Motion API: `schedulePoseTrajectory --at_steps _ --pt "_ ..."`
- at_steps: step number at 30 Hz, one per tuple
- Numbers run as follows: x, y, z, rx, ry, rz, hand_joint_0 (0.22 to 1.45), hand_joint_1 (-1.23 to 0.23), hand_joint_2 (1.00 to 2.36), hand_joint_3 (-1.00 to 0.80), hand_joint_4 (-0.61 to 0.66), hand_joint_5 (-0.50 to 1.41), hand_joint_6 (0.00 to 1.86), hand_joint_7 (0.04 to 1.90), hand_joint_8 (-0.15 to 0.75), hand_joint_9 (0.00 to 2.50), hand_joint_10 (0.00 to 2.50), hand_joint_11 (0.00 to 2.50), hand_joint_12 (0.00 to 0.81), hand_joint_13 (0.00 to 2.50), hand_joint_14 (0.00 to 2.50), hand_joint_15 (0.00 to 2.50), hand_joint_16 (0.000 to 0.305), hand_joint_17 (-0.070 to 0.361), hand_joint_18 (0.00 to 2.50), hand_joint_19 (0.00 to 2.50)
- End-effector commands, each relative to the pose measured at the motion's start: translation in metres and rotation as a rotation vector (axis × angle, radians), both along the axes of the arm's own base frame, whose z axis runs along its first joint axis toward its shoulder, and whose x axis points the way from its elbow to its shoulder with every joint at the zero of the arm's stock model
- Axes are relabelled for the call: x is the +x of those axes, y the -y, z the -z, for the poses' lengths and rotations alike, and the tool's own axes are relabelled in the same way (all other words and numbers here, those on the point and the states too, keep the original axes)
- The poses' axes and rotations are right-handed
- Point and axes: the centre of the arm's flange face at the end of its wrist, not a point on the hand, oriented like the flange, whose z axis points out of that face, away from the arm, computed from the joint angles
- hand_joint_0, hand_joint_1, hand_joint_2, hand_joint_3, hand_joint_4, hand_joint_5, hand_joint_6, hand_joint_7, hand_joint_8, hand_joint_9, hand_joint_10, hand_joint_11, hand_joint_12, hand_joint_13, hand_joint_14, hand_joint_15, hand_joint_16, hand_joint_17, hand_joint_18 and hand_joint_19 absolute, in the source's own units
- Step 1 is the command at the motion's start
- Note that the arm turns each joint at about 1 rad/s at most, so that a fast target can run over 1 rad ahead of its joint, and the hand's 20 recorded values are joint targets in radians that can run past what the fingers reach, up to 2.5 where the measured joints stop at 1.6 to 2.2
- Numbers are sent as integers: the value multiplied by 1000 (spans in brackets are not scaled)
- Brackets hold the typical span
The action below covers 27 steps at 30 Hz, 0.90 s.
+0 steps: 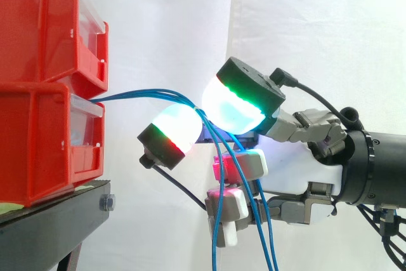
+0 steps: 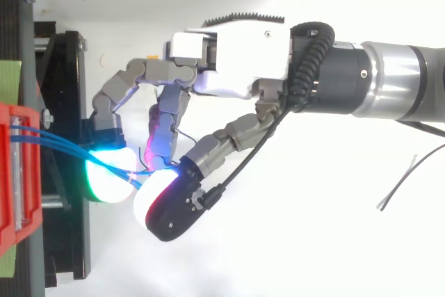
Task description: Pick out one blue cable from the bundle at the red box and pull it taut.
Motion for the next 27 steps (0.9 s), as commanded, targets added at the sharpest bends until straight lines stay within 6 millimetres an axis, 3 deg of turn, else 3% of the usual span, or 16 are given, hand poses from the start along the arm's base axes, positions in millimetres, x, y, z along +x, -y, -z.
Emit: schedulePoseTrajectory --at_steps 1,11,13,18,27 --pt "0 0 0 0 0 0 542 -760 1000 -500 95 -116 923 855 319 1399 30 948 372 1253 26 746 47 106 998 779" --pt "0 0 0 2 0 0 565 -589 1000 -500 93 -111 882 881 307 1410 29 937 375 1266 27 753 47 105 990 813" --pt "0 0 0 2 0 0 603 -600 1002 -482 54 -109 872 910 302 1411 29 931 370 1264 27 755 46 104 981 818" --pt "0 1 1 1 -3 1 585 -636 1020 -243 37 -108 876 902 314 1410 30 944 382 1271 25 768 47 106 985 839" --pt "-1 1 0 1 -6 1 565 -691 1021 -90 61 -119 889 907 345 1410 27 908 415 1304 24 742 56 125 1054 786"
